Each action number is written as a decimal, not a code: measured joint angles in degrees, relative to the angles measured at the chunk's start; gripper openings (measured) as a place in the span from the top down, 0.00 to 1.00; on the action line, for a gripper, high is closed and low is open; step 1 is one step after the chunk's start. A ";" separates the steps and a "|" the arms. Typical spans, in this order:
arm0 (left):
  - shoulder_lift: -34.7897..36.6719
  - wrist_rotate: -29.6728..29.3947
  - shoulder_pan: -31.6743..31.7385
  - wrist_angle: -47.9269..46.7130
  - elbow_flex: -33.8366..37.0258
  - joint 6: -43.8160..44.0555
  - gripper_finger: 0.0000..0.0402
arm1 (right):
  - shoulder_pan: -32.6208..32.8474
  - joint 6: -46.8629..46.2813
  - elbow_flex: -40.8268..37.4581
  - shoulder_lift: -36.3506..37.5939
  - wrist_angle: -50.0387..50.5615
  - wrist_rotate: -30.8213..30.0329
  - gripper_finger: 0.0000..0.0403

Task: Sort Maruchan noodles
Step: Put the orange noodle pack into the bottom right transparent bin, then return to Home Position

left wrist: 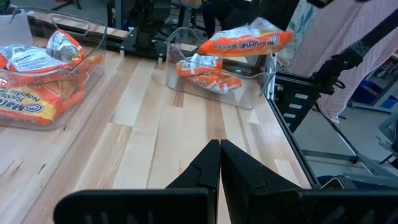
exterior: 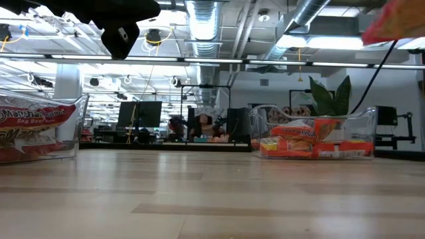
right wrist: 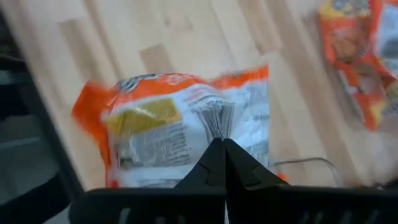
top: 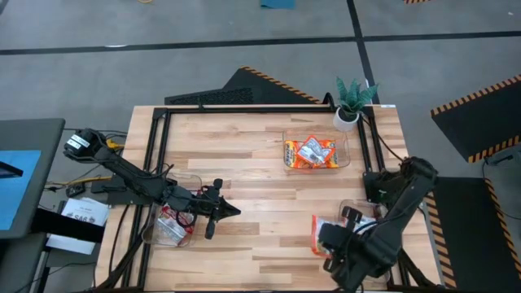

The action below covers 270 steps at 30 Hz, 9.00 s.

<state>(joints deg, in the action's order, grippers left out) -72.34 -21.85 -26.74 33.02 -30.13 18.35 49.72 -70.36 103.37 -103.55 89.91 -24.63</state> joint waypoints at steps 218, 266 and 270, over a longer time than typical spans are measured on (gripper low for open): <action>72.22 18.65 19.35 -30.76 29.59 -10.67 1.00 | -44.87 66.75 -103.06 103.39 -94.28 17.20 0.89; 71.97 18.58 20.63 -30.74 29.75 -10.60 1.00 | -43.86 66.86 -103.08 103.08 -92.13 17.19 0.88; 71.97 18.58 20.63 -30.74 29.75 -10.60 1.00 | -43.86 66.86 -103.08 103.08 -92.13 17.19 0.88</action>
<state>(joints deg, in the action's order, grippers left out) -0.36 -3.27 -6.11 2.28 -0.38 7.75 5.87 -3.51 0.30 -0.47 -2.22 -7.44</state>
